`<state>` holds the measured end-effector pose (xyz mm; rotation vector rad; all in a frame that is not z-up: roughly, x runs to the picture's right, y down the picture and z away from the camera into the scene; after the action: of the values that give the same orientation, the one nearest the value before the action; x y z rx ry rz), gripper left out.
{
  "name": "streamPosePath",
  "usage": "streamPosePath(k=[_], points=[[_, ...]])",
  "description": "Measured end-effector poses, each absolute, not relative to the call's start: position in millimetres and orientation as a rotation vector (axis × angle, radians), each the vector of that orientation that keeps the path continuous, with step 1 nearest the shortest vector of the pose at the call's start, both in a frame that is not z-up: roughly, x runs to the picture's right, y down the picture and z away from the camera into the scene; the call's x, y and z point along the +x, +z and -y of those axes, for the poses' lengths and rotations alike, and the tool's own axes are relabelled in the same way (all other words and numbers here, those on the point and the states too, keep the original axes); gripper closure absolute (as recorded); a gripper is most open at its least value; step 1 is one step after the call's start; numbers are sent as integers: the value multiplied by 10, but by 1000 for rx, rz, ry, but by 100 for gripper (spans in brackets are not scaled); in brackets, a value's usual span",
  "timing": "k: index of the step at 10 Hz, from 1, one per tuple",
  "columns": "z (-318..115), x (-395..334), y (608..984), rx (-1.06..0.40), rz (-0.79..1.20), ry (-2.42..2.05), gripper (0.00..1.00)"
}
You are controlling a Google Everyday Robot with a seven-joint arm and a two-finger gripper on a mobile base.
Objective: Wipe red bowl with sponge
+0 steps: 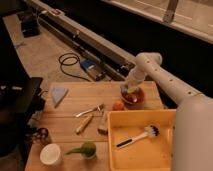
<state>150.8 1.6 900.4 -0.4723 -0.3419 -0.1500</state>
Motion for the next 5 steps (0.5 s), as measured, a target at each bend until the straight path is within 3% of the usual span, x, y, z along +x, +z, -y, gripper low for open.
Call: streamPosePath(k=[5], points=[[-326,1683,8766,-483,318,-82,100]])
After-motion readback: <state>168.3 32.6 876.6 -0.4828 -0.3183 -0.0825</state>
